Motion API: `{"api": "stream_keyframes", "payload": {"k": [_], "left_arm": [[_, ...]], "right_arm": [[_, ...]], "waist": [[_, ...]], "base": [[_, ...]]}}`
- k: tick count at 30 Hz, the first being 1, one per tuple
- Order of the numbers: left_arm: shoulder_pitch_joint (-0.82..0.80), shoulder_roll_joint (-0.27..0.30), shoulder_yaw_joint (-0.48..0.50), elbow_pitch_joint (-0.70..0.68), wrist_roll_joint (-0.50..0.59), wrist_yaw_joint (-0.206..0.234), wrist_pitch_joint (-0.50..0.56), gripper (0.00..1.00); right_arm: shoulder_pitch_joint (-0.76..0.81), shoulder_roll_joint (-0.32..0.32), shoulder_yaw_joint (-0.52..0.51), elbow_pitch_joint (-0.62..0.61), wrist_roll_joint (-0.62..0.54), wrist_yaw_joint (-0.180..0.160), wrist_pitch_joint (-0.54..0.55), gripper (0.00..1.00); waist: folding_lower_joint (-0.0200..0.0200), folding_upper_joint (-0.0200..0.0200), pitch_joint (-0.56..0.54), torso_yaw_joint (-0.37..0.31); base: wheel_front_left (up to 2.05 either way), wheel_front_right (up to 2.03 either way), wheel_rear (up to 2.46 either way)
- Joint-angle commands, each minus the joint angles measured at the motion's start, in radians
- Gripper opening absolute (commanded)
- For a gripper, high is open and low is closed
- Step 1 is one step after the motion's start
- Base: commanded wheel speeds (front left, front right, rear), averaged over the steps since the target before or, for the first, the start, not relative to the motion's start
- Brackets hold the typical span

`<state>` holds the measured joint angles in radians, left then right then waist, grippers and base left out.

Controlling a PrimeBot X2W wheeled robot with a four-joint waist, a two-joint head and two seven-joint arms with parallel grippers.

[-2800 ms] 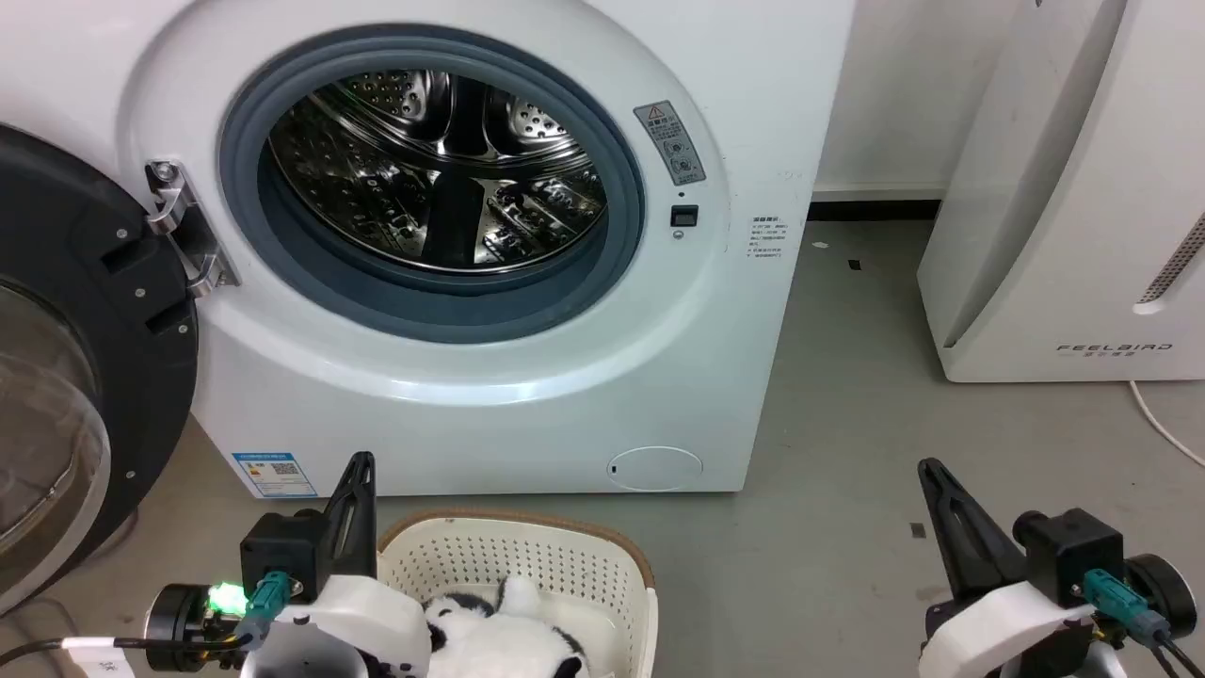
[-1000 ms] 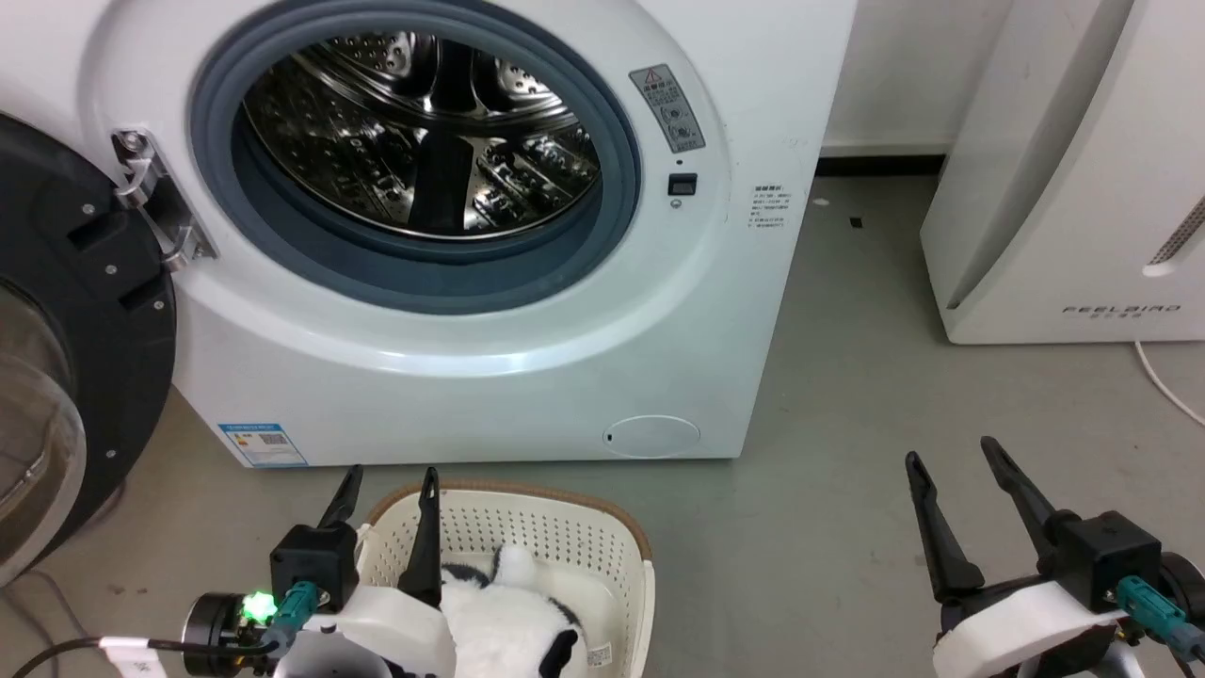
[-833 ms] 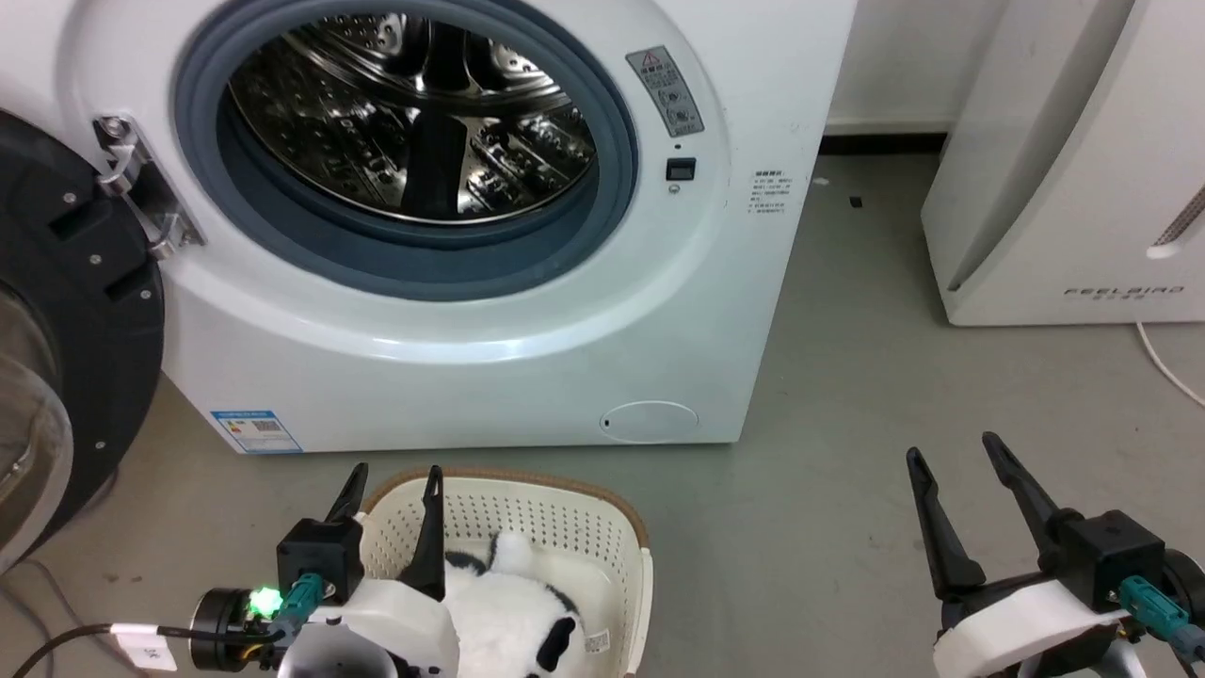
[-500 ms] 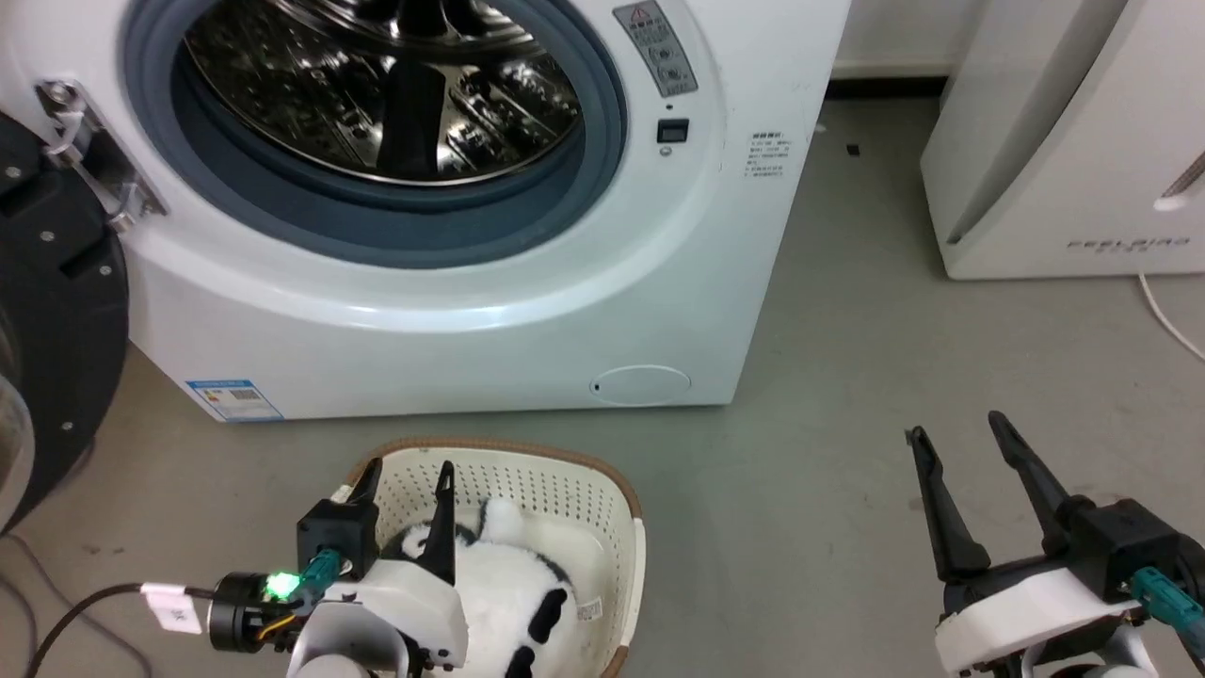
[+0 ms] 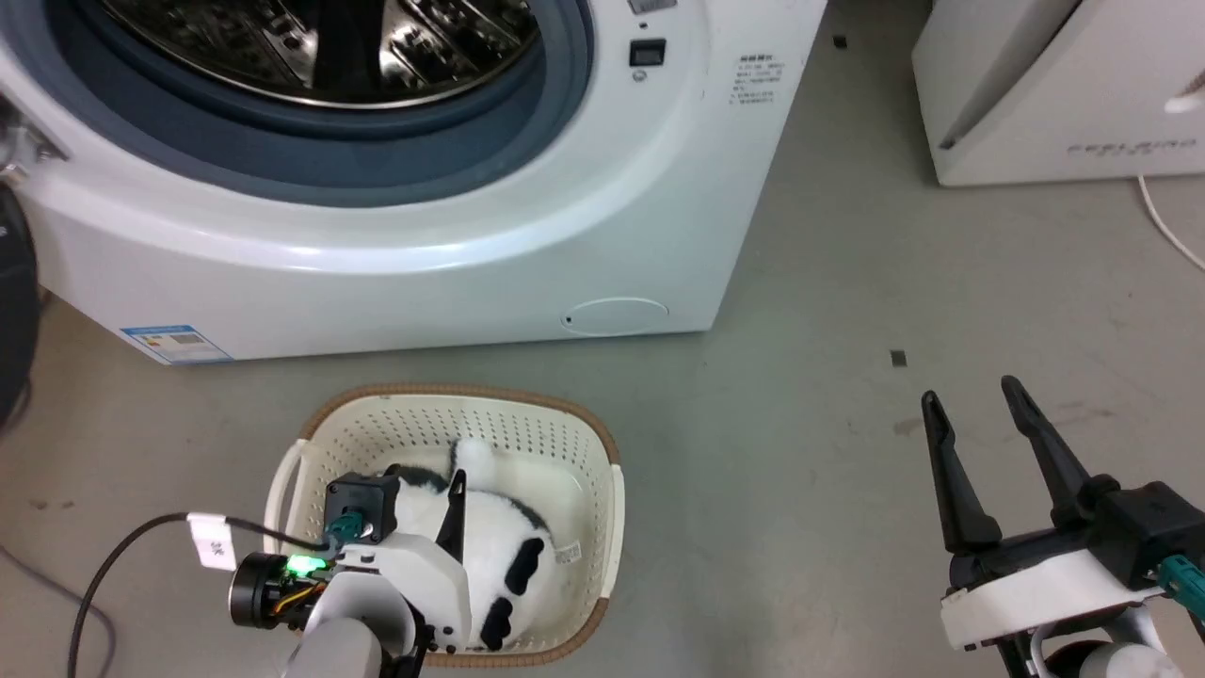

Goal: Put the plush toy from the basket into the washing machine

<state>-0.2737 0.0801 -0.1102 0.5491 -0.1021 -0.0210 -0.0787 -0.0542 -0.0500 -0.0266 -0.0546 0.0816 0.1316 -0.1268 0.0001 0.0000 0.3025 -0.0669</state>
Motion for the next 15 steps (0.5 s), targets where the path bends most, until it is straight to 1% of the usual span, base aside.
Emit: {"api": "stream_keyframes", "payload": {"k": [1, 15], "left_arm": [[-0.027, 0.009, -0.005, 0.027, -0.007, -0.005, 0.002, 1.0], [-0.169, 0.058, -0.065, 0.244, -0.014, -0.033, 0.059, 1.0]], "right_arm": [[-0.018, 0.0, -0.001, -0.008, 0.007, 0.0, -0.012, 1.0], [-0.046, 0.0, 0.005, -0.019, 0.042, -0.001, -0.041, 1.0]], "waist": [[-0.0001, 0.0, 0.019, -0.008], [-0.0001, 0.0, 0.154, -0.054]], "base": [[0.0, 0.0, 0.0], [0.0, 0.0, 0.0]]}}
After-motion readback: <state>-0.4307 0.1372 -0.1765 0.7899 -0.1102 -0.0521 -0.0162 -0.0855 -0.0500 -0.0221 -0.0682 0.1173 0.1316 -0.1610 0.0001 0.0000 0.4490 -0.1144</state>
